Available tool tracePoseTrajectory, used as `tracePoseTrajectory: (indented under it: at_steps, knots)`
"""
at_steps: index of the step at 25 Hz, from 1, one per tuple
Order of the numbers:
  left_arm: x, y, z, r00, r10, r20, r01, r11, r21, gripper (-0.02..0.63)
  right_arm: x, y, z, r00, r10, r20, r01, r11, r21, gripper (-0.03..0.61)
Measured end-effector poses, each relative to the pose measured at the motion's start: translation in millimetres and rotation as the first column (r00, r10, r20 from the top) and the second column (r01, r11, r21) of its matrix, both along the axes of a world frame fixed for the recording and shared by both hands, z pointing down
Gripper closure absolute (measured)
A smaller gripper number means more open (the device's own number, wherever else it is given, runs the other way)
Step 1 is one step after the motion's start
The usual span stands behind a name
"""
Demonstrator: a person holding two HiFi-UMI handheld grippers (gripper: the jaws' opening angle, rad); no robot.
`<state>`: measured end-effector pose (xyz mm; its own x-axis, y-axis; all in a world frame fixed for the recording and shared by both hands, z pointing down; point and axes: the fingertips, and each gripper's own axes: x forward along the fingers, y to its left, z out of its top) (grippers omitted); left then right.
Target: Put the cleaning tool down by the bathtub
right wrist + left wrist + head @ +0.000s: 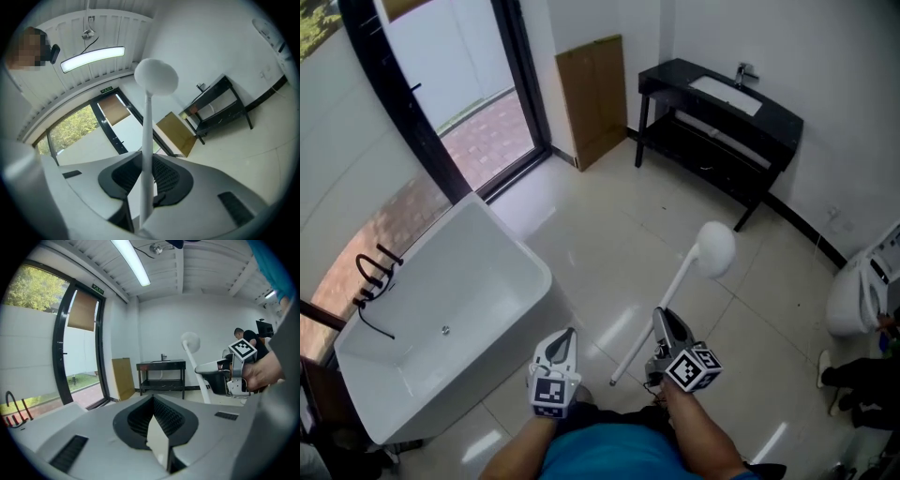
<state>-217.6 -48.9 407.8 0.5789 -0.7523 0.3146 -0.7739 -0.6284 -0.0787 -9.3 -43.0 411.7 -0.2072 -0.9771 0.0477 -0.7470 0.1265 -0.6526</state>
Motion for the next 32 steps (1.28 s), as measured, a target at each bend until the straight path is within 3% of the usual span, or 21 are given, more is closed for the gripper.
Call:
tracePoseTrajectory:
  at_steps: [5,9,12,20,24,32]
  knots:
    - [-111,-16,10,0.988,-0.155,0.008,0.155,0.988,-0.011,0.621,-112,-36,38,0.978,-0.085,0.192,0.100,0.993,-0.069,0.489]
    - [-184,-15,23,0.954,-0.297,0.024,0.298,0.954,-0.025,0.620,-184,-49,84,0.943,-0.143,0.300,0.199,0.965,-0.168,0.489]
    - [-222,-10,35,0.928,-0.371,0.023,0.372,0.927,-0.051,0.620,-226,-60,121,0.917,-0.118,0.381,0.225,0.942,-0.248,0.489]
    - [-272,-1,94,0.916,-0.398,0.044,0.400,0.906,-0.141,0.620,-314,-77,208,0.856,-0.016,0.516,0.252,0.886,-0.390,0.489]
    - [-282,-12,126,0.915,-0.398,0.058,0.402,0.899,-0.175,0.620,-331,-88,245,0.839,0.044,0.542,0.236,0.869,-0.435,0.489]
    - [-307,-45,171,0.886,-0.460,0.047,0.459,0.862,-0.213,0.620,-356,-107,309,0.824,0.123,0.553,0.227,0.823,-0.521,0.489]
